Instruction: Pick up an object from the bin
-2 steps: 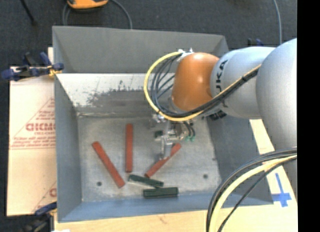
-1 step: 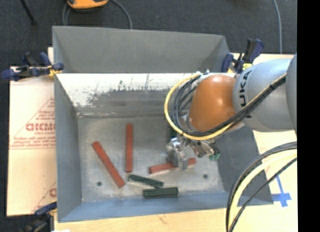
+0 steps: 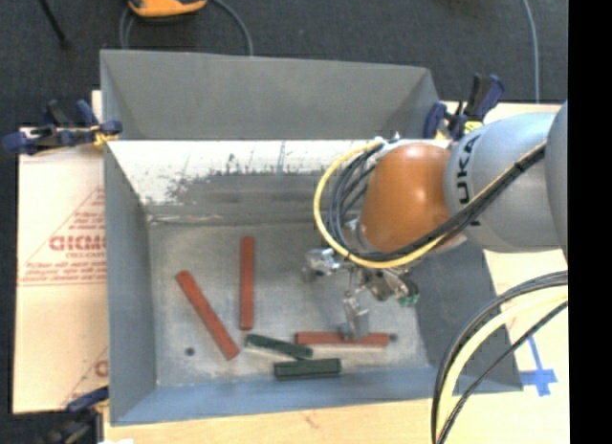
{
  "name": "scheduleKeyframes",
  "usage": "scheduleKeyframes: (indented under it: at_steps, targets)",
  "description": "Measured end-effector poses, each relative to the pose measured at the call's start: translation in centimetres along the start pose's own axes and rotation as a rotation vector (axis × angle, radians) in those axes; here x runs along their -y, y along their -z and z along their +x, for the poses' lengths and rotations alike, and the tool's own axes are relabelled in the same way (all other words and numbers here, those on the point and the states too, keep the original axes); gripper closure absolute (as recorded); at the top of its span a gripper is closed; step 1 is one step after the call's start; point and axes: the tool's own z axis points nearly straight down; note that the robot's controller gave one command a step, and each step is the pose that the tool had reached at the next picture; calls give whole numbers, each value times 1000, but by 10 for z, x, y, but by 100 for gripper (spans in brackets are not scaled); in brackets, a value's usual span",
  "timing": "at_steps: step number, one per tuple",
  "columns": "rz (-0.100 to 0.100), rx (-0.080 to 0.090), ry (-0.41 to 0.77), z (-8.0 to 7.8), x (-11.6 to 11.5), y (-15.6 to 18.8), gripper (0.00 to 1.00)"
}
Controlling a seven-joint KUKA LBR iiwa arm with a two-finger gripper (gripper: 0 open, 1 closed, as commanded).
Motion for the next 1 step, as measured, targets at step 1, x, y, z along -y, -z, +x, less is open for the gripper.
scheduleKeyframes:
  at_steps: [1]
  targets:
    - [0,0,0,0,0,0,0]
